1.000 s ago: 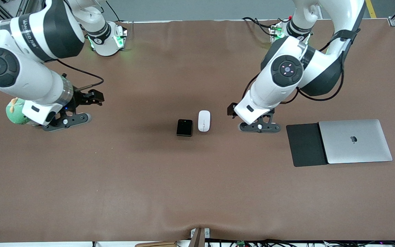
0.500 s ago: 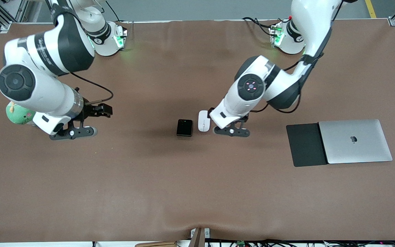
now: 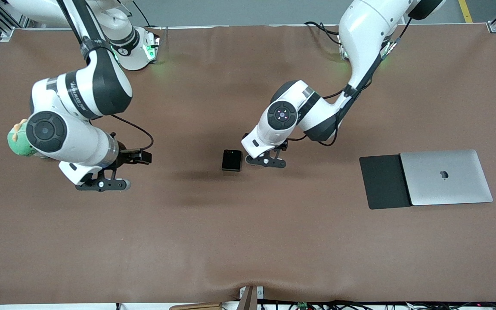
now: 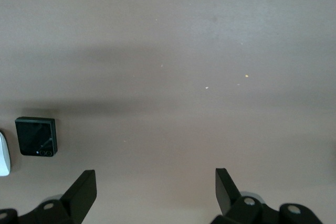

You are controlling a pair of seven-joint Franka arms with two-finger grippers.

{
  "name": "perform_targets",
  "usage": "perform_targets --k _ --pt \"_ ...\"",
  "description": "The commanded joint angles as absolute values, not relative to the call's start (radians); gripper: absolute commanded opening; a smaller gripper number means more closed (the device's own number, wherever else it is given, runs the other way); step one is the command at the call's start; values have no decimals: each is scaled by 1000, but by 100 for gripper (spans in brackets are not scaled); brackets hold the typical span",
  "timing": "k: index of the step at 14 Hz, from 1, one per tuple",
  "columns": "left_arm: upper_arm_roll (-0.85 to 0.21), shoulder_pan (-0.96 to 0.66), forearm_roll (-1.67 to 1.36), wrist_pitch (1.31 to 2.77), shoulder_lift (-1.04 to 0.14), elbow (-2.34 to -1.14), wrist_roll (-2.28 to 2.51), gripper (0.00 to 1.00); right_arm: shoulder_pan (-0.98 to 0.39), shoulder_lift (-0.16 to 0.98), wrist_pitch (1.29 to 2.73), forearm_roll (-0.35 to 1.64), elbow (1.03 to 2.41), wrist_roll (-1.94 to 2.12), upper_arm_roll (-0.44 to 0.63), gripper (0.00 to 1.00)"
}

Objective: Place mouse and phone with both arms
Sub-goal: 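Lower the left gripper over the mouse while the right gripper nears the phone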

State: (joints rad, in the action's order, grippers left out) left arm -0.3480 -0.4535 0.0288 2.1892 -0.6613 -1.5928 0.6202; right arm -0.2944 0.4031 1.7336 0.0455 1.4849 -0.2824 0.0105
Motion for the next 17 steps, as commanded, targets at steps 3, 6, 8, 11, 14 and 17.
perform_targets --k 3,6,8,11,14,17 --pt "-342 -498 107 2275 -704 -1644 762 100 -302 417 1870 93 1594 -311 12 100" --pt "-339 -503 110 2312 -730 -1643 796 100 -302 417 1871 95 1609 -304 12 100" --pt "-336 -514 110 2339 -745 -1641 850 92 -305 419 1879 95 1617 -298 12 100" --pt "-336 -515 127 2342 -758 -1640 874 88 -339 432 1896 95 1623 -298 12 100" --pt "-336 -517 130 2342 -773 -1634 905 83 -351 462 1919 97 1623 -301 12 100" --pt "-331 -535 130 2356 -787 -1629 939 82 -362 495 1947 97 1623 -302 12 100"
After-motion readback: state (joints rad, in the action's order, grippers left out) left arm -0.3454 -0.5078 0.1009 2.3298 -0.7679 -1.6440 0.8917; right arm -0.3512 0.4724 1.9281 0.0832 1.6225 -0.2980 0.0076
